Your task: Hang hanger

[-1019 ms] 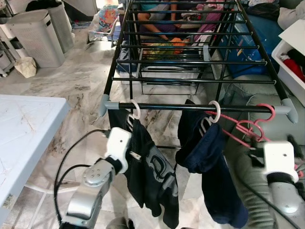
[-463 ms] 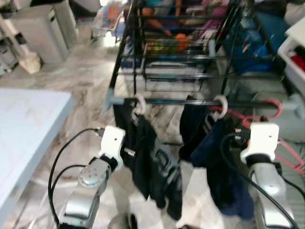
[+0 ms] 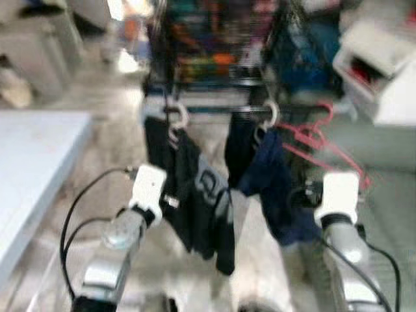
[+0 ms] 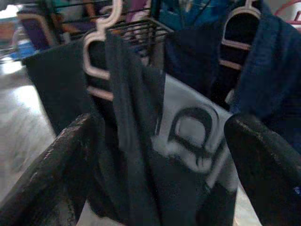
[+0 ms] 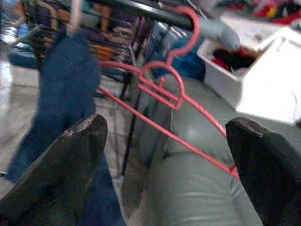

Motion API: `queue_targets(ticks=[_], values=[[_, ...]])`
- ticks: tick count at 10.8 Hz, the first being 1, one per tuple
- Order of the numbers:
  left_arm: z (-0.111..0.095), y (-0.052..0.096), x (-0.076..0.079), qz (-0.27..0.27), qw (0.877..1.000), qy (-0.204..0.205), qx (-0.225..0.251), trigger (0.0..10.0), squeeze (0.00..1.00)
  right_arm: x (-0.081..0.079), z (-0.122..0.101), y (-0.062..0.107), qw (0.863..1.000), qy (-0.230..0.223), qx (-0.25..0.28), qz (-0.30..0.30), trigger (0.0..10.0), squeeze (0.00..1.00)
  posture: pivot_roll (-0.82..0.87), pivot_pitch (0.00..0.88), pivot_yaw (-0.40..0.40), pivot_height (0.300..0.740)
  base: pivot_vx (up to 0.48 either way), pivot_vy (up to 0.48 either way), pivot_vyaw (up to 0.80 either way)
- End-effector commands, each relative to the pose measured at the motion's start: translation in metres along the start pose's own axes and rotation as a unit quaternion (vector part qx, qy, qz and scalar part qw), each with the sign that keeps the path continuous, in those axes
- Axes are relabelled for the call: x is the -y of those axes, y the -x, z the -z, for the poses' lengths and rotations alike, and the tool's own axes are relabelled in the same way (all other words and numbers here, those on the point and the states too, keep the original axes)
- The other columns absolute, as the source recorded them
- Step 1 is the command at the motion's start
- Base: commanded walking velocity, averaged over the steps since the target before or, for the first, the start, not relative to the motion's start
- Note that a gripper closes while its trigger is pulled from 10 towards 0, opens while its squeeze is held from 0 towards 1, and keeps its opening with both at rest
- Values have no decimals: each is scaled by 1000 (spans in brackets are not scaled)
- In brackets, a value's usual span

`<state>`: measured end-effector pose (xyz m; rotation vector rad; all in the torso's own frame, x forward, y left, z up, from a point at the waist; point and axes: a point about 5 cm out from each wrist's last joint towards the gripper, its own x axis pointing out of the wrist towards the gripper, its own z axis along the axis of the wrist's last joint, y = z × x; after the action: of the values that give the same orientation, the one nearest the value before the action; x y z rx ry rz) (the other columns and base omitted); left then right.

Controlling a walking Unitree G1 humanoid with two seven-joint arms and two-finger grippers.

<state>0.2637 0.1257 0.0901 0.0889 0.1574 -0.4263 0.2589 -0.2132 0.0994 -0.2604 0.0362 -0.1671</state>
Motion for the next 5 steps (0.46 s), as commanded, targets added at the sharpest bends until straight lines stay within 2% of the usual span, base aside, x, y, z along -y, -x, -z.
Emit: queue_targets(ticks=[1, 2, 3, 4, 5], values=[[3, 0, 0, 1, 1000, -4, -6, 10000, 0, -9, 1, -3, 999, -20, -1, -25, 10000, 0, -6, 0, 35, 740, -352, 0, 0], [6, -1, -3, 2, 1000, -6, -9, 10000, 0, -15, 2, -10, 1000, -23, 1, -18, 10000, 0, -8, 0, 45, 740, -341, 0, 0], [6, -3, -5, 3, 1000, -10, -12, 10000, 0, -16, 2, -16, 1000, 8, 9, -22, 10000, 0, -2, 0, 45, 740, -337, 0, 0], [7, -3, -8, 3, 1000, -12, -13, 10000, 0, -12, 8, -19, 999, -13, -14, -27, 10000, 0, 12, 0, 54, 740, -341, 0, 0], [8, 0, -12, 0, 1000, -15, -18, 10000, 0, -2, 10, -22, 999, -10, -20, -24, 10000, 0, 12, 0, 57, 740, -337, 0, 0]])
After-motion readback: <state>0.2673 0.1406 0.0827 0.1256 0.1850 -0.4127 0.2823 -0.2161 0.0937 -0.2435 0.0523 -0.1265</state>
